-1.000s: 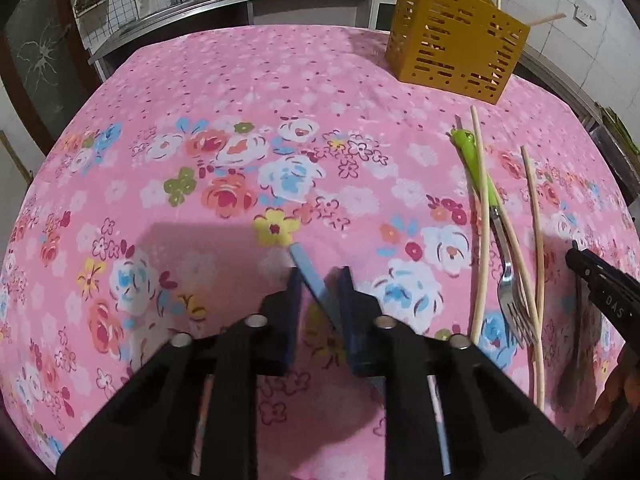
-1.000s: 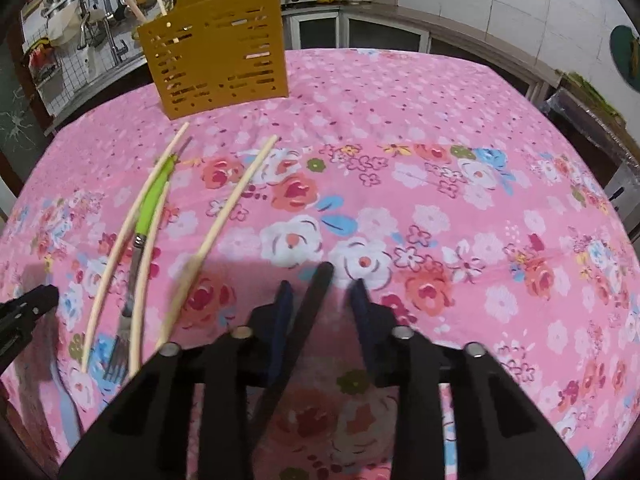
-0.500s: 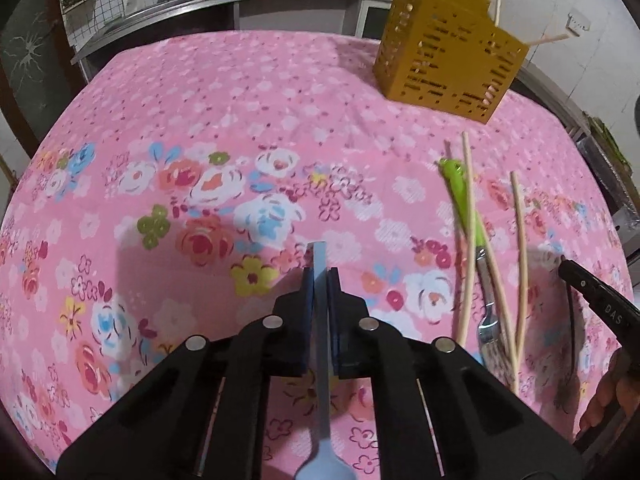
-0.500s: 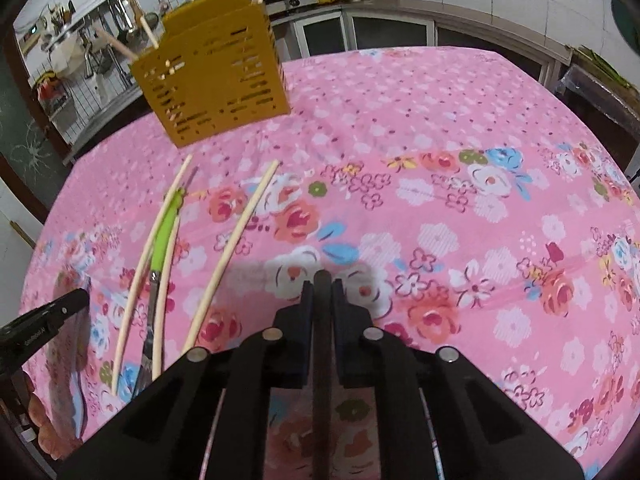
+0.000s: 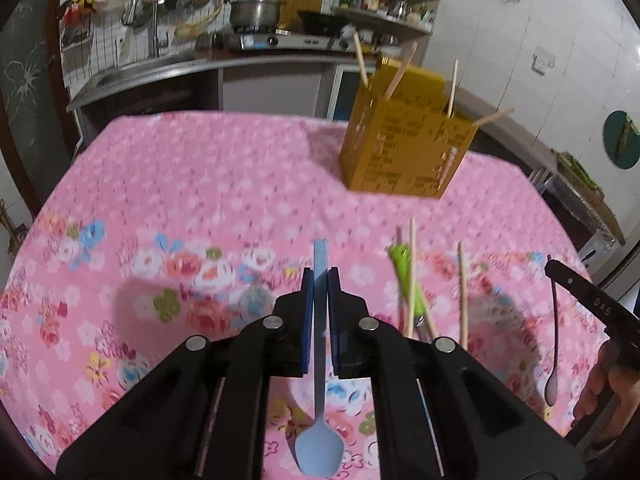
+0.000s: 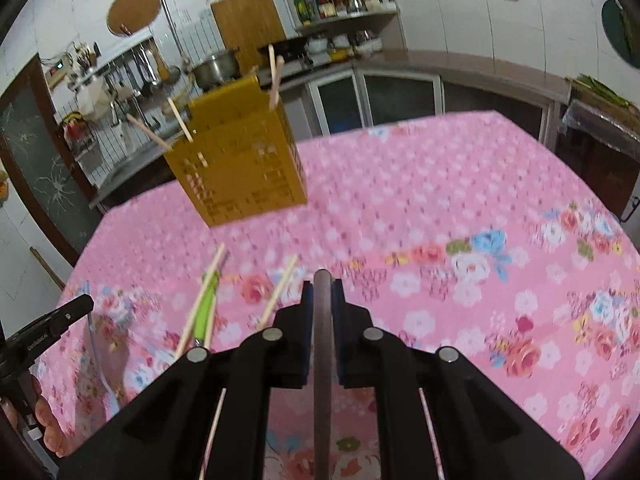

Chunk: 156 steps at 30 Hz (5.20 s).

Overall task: Organize utensils
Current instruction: 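Lift the spoon and chopstick with both tools and carry them above the yellow holder, then lower the spoon and chopstick into the yellow holder and open both tools, then move both open tools back to the utensils left on the table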

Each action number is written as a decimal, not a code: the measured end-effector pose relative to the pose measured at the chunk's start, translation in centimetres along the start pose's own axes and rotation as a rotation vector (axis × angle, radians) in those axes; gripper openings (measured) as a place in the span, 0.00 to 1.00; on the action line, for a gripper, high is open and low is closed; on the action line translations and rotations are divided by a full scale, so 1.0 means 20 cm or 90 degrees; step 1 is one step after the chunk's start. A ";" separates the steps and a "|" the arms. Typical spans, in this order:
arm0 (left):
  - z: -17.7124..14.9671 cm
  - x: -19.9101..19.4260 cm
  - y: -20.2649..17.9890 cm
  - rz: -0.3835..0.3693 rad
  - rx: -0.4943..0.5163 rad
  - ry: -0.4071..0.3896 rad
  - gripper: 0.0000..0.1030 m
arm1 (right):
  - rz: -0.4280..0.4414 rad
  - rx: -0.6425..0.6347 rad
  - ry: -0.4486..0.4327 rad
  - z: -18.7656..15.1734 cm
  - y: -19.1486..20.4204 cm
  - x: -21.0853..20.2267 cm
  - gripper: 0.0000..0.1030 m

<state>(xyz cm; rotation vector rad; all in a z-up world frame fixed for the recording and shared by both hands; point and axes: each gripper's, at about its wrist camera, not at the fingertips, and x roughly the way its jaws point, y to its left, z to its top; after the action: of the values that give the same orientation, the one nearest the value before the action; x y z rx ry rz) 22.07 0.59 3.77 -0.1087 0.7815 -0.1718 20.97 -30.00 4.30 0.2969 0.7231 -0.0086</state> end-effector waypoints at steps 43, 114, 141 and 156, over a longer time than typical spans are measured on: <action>0.65 -0.25 -0.22 -0.031 0.065 -0.168 0.05 | 0.052 -0.022 -0.157 0.60 0.07 -0.04 0.09; 0.92 0.40 -0.29 0.014 0.075 -0.208 0.55 | 0.083 -0.172 -0.254 0.79 0.39 0.40 0.39; 0.34 0.16 0.15 0.075 0.032 -0.111 0.95 | -0.047 -0.101 -0.020 0.14 0.22 0.32 0.67; 0.17 0.31 0.19 0.083 0.029 -0.039 0.95 | -0.104 -0.061 0.141 0.01 0.27 0.60 0.37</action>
<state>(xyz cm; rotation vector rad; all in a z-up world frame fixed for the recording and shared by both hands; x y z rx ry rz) 29.28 3.13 1.36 -0.0197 0.7209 -0.0629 30.60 -23.77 -2.01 0.1469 0.9641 -0.0967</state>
